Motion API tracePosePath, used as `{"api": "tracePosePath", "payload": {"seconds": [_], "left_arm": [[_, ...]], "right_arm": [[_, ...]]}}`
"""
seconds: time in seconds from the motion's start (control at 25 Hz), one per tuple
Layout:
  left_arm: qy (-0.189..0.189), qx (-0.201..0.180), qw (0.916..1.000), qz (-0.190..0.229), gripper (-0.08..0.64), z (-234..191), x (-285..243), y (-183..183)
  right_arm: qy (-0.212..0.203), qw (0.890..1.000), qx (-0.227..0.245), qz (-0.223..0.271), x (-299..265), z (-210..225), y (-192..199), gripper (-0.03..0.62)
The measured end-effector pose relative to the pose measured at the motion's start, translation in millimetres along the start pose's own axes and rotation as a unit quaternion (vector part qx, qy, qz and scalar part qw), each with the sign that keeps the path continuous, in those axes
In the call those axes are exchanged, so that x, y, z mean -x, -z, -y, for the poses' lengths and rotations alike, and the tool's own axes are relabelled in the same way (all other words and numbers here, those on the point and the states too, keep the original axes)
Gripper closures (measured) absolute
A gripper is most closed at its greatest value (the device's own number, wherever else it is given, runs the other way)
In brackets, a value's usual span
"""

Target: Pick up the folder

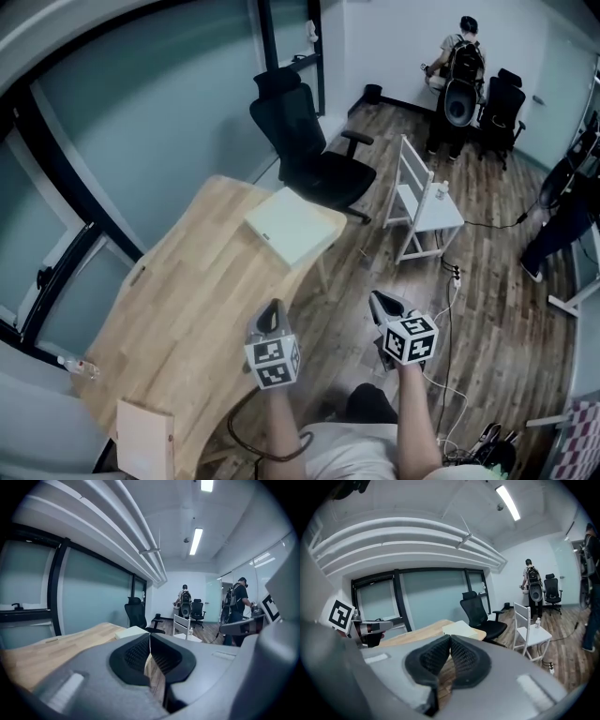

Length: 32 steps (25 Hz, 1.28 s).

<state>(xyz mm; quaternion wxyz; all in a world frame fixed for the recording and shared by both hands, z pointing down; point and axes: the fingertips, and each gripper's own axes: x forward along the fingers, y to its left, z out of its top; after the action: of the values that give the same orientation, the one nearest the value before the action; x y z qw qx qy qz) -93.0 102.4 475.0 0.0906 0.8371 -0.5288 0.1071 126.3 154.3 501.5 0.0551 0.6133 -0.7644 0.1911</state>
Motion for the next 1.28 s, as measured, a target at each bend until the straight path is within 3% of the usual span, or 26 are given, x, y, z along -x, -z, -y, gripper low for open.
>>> {"api": "tracePosePath", "payload": {"seconds": [0.28, 0.52, 0.8, 0.96, 1.04, 1.16, 1.28], "left_arm": [[-0.005, 0.014, 0.9999, 0.004, 0.551, -9, -42, -3], [-0.010, -0.033, 0.9993, 0.015, 0.551, -17, -92, -34], [0.014, 0.039, 0.9989, 0.022, 0.552, -24, -170, -74], [0.001, 0.011, 0.9984, 0.055, 0.552, -29, -206, -96], [-0.008, 0.015, 0.9976, 0.067, 0.552, -35, -223, -106], [-0.017, 0.052, 0.9960, 0.071, 0.552, -47, -250, -111], [-0.024, 0.088, 0.9920, 0.087, 0.552, -60, -271, -116]], "right_arm": [[-0.005, 1.000, 0.009, -0.002, -40, 21, -10, 0.591], [-0.035, 0.999, -0.018, 0.027, -97, 46, -41, 0.591], [-0.072, 0.996, -0.033, 0.048, -172, 69, -90, 0.591], [-0.102, 0.992, -0.046, 0.058, -210, 84, -117, 0.591], [-0.110, 0.990, -0.060, 0.064, -229, 94, -127, 0.591], [-0.123, 0.987, -0.075, 0.065, -259, 108, -137, 0.591], [-0.165, 0.983, -0.063, 0.047, -286, 108, -143, 0.591]]}}
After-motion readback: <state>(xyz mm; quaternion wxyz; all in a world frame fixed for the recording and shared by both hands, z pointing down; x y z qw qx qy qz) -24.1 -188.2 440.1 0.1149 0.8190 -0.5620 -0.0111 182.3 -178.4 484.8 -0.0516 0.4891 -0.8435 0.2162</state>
